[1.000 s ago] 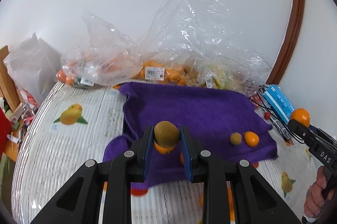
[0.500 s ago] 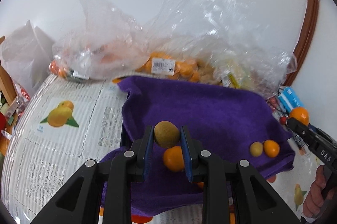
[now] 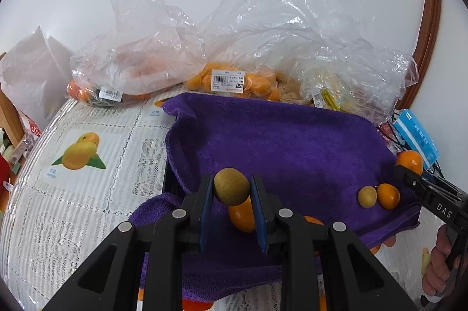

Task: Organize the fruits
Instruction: 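Open the right tool to drop the orange while the left tool releases the yellow fruit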

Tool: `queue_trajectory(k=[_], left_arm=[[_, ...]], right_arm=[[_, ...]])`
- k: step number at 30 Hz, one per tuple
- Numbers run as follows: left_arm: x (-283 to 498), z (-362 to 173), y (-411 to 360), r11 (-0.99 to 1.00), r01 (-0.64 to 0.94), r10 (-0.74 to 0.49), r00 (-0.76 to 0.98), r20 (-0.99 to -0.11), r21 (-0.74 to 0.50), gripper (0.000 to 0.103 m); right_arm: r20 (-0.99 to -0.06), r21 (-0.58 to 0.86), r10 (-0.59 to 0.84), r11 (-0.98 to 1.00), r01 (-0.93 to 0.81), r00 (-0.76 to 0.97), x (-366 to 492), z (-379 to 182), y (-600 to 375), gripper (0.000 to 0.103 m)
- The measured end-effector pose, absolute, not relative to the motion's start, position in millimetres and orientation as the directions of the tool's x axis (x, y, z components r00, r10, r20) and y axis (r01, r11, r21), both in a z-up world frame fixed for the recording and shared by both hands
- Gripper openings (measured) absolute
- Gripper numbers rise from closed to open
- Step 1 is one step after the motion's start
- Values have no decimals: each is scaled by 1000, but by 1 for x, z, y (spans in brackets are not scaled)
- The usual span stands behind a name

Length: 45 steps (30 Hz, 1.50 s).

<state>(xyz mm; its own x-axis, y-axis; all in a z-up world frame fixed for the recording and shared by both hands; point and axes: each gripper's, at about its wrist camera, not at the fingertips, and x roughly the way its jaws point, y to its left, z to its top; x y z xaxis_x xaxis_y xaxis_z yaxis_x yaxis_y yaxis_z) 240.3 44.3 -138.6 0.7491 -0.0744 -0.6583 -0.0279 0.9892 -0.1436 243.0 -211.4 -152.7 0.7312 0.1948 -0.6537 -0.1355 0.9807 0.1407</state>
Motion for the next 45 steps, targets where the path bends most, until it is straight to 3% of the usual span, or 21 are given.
queue_trajectory(k=[36, 45], left_arm=[[239, -143, 34, 990, 34, -117, 736, -667, -136, 25], [240, -142, 33, 988, 31, -125, 734, -668, -151, 25]], right_arm=[[-670, 106, 195, 980, -168, 717, 243, -162, -199, 43], [-674, 110, 188, 982, -155, 714, 243, -162, -200, 47]])
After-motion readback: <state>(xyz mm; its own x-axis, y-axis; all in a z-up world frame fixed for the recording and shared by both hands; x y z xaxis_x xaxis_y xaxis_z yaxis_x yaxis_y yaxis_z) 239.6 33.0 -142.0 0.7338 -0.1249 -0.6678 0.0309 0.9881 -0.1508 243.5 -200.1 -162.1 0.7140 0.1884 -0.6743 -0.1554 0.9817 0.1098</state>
